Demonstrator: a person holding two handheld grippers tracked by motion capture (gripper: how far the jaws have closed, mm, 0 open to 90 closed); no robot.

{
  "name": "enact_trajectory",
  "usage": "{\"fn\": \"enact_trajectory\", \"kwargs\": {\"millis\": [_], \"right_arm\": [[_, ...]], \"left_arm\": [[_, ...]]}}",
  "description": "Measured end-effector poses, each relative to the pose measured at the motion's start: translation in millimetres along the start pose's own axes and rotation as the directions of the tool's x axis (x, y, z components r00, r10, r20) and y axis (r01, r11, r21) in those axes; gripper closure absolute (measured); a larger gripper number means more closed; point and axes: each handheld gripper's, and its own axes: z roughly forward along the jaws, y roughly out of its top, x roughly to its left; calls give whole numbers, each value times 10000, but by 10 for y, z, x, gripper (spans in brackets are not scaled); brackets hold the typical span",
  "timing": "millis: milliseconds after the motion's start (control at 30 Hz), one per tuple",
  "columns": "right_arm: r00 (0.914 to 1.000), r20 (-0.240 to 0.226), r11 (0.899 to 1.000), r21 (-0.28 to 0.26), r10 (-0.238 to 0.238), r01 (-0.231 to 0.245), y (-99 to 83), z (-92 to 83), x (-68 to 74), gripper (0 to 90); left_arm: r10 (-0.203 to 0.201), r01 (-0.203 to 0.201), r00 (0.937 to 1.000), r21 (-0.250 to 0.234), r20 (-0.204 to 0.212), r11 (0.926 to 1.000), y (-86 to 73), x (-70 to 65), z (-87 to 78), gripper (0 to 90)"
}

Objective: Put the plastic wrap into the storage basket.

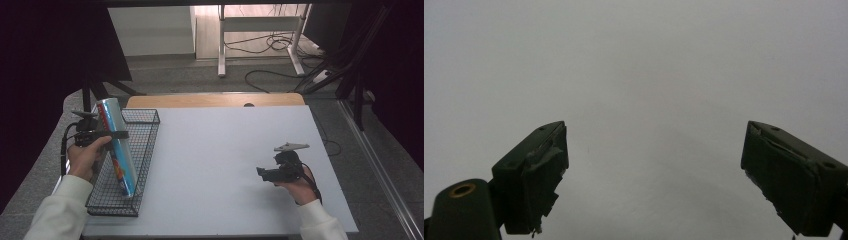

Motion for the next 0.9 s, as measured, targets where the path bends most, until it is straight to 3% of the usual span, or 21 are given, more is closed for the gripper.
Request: {"fn": "enact_trajectory", "kwargs": {"millis": [233,367,600,800,900], "right_arm": [[10000,-12,10000,-35,-18,18,18,4,-7,119],[10000,-29,10000,9,-44,44,23,26,-6,120],[10000,21,10000,-15,54,-54,26,22,-42,120],[9999,82,10000,-4,73,-73,22,29,-46,119],[9999,99,10000,37,82,-82,18,39,-61,120]], "left_arm": [[-276,286,9990,298,-358,9991,88,7,226,319],[-559,586,9954,319,-782,9978,112,23,368,318],[-329,390,9908,440,-1314,9983,130,-41,541,317],[-634,726,9857,536,-1563,9959,141,9,683,316],[-577,766,9817,990,-1813,9921,129,34,756,314]]}}
